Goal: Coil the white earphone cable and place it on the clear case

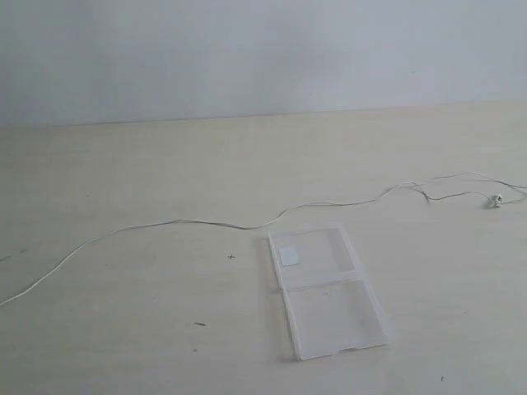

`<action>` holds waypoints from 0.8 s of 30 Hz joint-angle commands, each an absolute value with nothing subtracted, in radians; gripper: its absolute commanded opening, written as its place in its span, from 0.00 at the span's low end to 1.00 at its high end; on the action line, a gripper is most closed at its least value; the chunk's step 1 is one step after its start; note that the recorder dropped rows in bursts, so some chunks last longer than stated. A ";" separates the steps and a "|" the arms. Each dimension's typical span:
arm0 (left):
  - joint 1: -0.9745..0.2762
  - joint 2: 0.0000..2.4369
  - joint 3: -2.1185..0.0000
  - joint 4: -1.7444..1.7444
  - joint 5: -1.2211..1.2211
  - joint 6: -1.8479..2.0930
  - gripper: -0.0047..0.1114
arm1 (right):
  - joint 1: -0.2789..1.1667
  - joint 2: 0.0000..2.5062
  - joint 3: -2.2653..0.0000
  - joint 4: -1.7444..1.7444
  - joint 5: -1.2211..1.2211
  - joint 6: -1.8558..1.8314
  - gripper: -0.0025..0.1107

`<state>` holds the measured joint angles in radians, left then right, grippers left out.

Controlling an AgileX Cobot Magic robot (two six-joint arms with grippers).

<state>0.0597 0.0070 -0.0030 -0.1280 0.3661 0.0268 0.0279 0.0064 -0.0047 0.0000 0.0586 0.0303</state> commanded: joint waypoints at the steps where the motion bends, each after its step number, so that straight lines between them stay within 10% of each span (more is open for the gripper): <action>1: 0.061 0.000 0.000 -0.126 0.361 0.022 0.04 | 0.023 0.000 0.000 0.000 -0.238 0.026 0.03; 10: 0.061 0.000 0.000 -0.126 0.361 0.022 0.04 | 0.023 0.093 -0.214 0.131 -0.245 -0.005 0.03; 17: 0.061 0.000 0.000 -0.126 0.361 0.022 0.04 | 0.023 0.675 -0.670 0.123 0.244 -0.155 0.03; 24: 0.061 0.000 0.000 -0.126 0.361 0.022 0.04 | 0.023 1.021 -0.815 0.141 0.087 -0.124 0.03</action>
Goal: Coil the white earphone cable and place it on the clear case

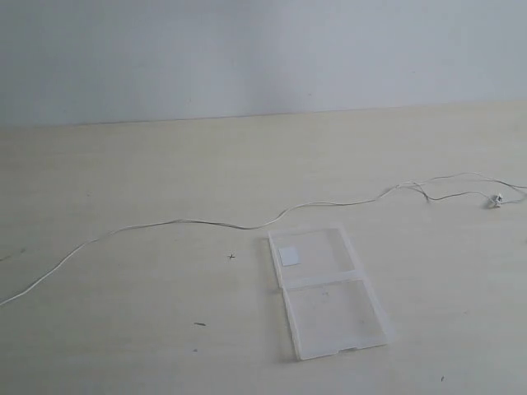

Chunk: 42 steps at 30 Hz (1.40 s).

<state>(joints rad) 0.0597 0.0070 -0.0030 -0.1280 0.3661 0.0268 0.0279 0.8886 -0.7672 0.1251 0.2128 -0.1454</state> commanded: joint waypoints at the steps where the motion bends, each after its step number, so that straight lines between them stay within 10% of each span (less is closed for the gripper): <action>1: 0.061 0.000 0.000 -0.126 0.361 0.022 0.04 | 0.023 1.049 -0.817 0.141 0.033 -0.096 0.03; 16: 0.061 0.000 0.000 -0.126 0.361 0.022 0.04 | 0.023 1.224 -0.833 0.070 -0.279 0.329 0.02; 25: 0.061 0.000 0.000 -0.126 0.361 0.022 0.04 | 0.168 1.481 -1.167 -1.744 -0.510 1.346 0.02; 42: 0.061 0.000 0.000 -0.126 0.361 0.022 0.04 | 0.233 1.864 -1.492 -1.744 -0.619 2.084 0.02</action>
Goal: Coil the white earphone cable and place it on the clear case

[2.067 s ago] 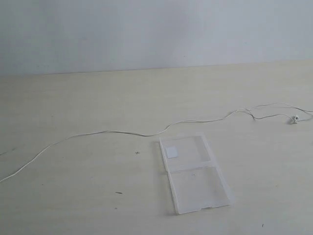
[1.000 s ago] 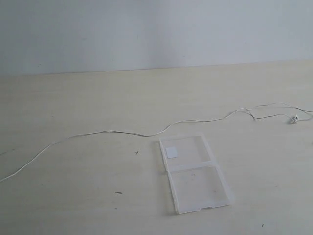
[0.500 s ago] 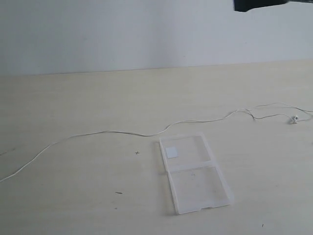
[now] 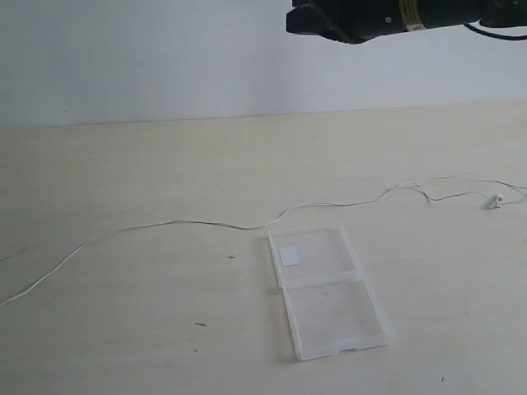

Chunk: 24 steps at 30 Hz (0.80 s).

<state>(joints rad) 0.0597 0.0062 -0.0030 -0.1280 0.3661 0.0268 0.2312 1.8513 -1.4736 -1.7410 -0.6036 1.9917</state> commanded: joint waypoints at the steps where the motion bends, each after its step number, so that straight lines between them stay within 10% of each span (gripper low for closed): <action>1: 0.061 0.000 0.000 -0.126 0.361 0.022 0.04 | 0.233 1.864 -1.492 -1.744 -0.639 2.020 0.02; 12: 0.061 0.000 0.000 -0.126 0.361 0.022 0.04 | 0.248 1.858 -1.492 -1.744 -0.771 0.624 0.02; 20: 0.061 0.000 0.000 -0.126 0.361 0.022 0.04 | 0.415 1.907 -1.505 -1.695 0.306 0.410 0.02; 24: 0.061 0.000 0.000 -0.126 0.361 0.022 0.04 | 0.430 1.939 -1.575 -1.130 0.726 0.283 0.02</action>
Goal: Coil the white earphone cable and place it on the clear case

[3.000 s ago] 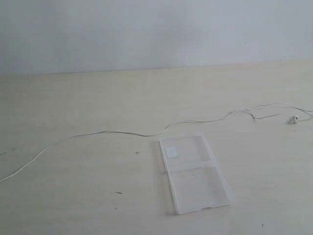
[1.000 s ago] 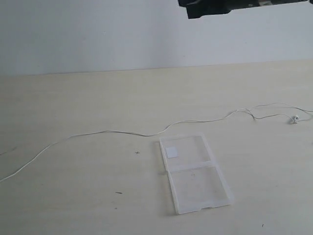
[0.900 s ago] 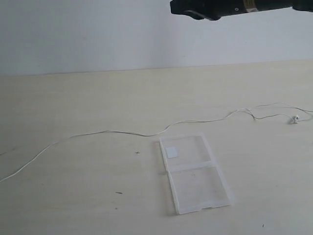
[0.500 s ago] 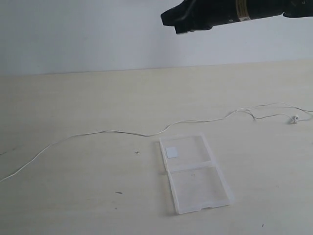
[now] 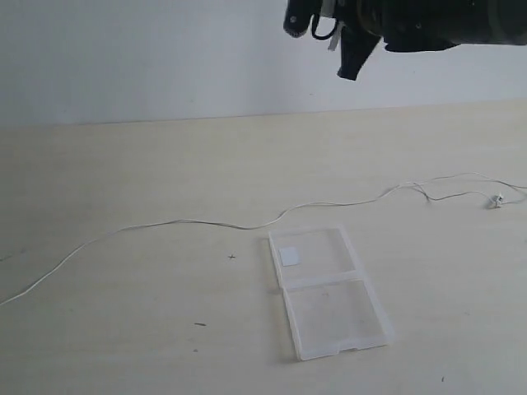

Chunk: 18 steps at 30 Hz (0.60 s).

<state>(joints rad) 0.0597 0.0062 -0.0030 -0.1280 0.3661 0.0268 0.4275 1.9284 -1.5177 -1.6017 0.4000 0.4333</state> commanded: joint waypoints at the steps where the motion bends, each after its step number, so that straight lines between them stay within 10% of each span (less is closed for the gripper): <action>1: 0.061 0.000 0.000 -0.126 0.361 0.022 0.04 | 0.414 1.946 -1.644 -0.706 0.803 0.023 0.02; 6: 0.061 0.000 0.000 -0.126 0.361 0.022 0.04 | 0.359 2.075 -2.022 0.084 1.176 -0.766 0.02; 18: 0.061 0.000 0.000 -0.126 0.361 0.022 0.04 | 0.450 2.299 -2.131 0.155 1.184 -1.349 0.02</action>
